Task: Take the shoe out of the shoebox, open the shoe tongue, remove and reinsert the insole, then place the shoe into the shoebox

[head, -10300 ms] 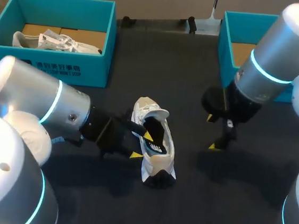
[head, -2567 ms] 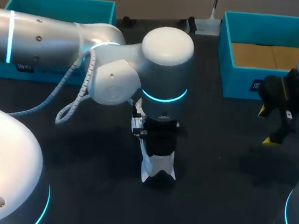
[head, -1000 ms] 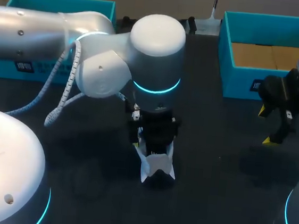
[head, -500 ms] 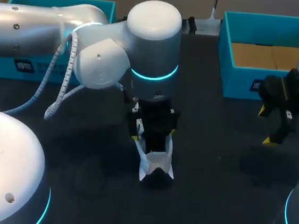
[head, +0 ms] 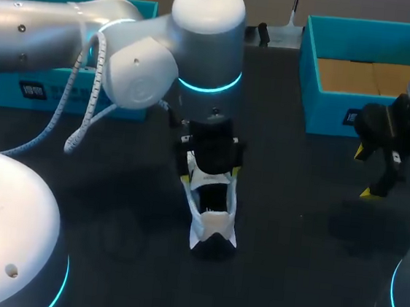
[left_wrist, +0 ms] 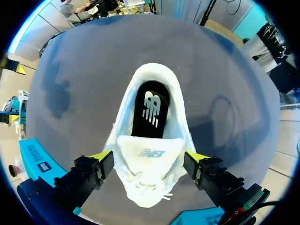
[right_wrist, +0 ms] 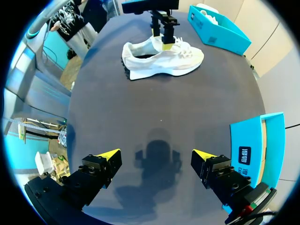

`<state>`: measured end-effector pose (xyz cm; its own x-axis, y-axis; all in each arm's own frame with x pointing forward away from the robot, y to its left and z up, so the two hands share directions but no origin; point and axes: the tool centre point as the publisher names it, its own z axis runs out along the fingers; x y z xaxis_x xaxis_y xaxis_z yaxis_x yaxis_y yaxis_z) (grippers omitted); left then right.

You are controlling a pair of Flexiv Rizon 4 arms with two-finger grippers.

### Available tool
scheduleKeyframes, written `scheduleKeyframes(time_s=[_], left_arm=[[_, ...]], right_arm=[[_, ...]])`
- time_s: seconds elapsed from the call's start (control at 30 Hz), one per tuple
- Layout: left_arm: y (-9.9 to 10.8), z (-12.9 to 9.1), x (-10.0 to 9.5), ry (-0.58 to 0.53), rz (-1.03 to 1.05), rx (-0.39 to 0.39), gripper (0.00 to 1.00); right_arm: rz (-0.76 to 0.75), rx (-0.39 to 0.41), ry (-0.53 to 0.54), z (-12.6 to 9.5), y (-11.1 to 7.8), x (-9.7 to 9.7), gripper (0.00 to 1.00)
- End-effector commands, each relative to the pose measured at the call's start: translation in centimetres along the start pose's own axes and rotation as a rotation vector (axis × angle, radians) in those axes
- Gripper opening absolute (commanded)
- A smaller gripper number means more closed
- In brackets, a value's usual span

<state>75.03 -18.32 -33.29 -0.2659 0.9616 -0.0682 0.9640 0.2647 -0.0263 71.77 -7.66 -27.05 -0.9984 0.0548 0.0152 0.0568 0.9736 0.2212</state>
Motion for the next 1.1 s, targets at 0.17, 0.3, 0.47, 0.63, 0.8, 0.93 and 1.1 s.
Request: scheduleKeyframes(time_s=[0.17,0.3,0.47,0.63,0.8,0.93,1.1], left_arm=[[2.0,-1.2,0.0,-0.013,-0.025,-0.037,1.00],[3.0,-2.8,0.3,-0.029,-0.035,-0.049,1.00],[3.4,-3.9,0.5,-0.043,-0.032,-0.059,0.32],[2.5,-4.0,0.6,-0.061,-0.006,-0.029,0.00],[1.4,-2.7,0.3,-0.055,0.012,-0.006,0.03],[0.1,-1.2,0.2,-0.046,0.026,0.028,0.05],[-1.6,0.6,0.2,-0.025,0.044,0.059,0.05]], right_arm=[[0.001,0.001,-0.001,0.0,0.0,0.1,1.00],[0.001,0.001,-0.001,0.0,0.0,0.1,1.00],[0.001,0.001,-0.001,0.0,0.0,0.1,1.00],[0.001,0.001,-0.001,0.0,0.0,0.1,1.00],[0.001,0.001,-0.001,0.0,0.0,0.1,1.00],[0.001,0.001,-0.001,0.0,0.0,0.1,1.00],[0.001,0.001,-0.001,0.0,0.0,0.1,1.00]])
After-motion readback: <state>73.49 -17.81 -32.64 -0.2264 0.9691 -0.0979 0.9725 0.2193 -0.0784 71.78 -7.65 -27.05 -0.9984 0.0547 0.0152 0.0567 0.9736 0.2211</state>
